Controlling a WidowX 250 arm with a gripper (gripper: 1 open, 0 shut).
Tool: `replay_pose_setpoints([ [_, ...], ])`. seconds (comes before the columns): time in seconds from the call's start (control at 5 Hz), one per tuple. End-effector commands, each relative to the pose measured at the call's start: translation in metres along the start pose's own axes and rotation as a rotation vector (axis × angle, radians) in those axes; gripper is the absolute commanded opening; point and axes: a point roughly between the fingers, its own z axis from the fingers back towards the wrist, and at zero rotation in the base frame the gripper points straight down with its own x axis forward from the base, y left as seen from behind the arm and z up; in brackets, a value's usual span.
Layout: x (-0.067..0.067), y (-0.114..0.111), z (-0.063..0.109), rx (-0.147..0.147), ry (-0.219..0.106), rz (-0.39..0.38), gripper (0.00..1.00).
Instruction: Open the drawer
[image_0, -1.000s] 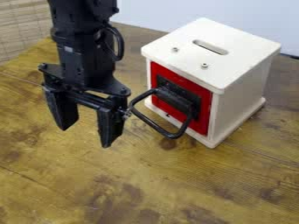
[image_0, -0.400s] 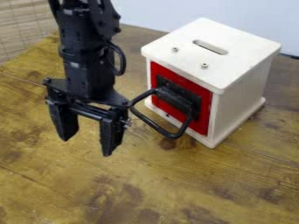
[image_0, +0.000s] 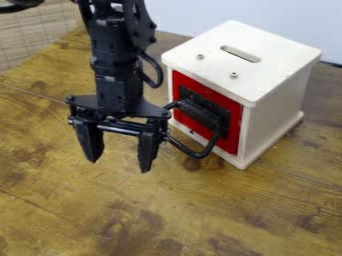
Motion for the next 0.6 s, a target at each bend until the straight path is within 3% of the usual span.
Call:
replay_pose_setpoints([
  [0.0,0.016,-0.005,0.017,-0.013,-0.05,0.053,1.0],
  [0.4,0.037,-0.026,0.023,-0.06,-0.11,0.287,1.0],
])
